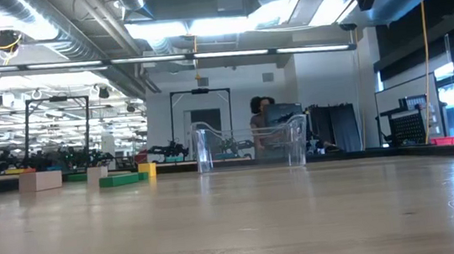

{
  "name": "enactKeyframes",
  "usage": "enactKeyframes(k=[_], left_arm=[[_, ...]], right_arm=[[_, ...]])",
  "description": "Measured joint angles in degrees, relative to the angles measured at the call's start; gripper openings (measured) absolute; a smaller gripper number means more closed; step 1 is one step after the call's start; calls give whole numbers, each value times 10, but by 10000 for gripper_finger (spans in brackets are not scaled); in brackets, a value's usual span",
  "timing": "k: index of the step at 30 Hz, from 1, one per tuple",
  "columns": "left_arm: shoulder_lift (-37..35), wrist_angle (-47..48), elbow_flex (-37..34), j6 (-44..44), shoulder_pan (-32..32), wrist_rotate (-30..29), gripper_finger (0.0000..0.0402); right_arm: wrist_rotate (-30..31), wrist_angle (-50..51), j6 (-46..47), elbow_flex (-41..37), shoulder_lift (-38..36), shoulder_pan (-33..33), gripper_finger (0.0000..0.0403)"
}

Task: Sort & place blocks by color
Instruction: Put the left yellow block into the bottom left transparent bin

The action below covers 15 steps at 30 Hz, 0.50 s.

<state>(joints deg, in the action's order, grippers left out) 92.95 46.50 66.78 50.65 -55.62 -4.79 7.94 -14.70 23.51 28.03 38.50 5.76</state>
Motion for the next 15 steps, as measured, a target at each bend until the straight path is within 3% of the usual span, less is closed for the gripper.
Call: enactKeyframes(k=[7,15], left_arm=[[72,-4,0,0,8,-1,115],[100,-17,-1,-2,14,27,115]], right_arm=[[0,0,0,0,0,0,10],[0,0,-2,0,0,0,10]])
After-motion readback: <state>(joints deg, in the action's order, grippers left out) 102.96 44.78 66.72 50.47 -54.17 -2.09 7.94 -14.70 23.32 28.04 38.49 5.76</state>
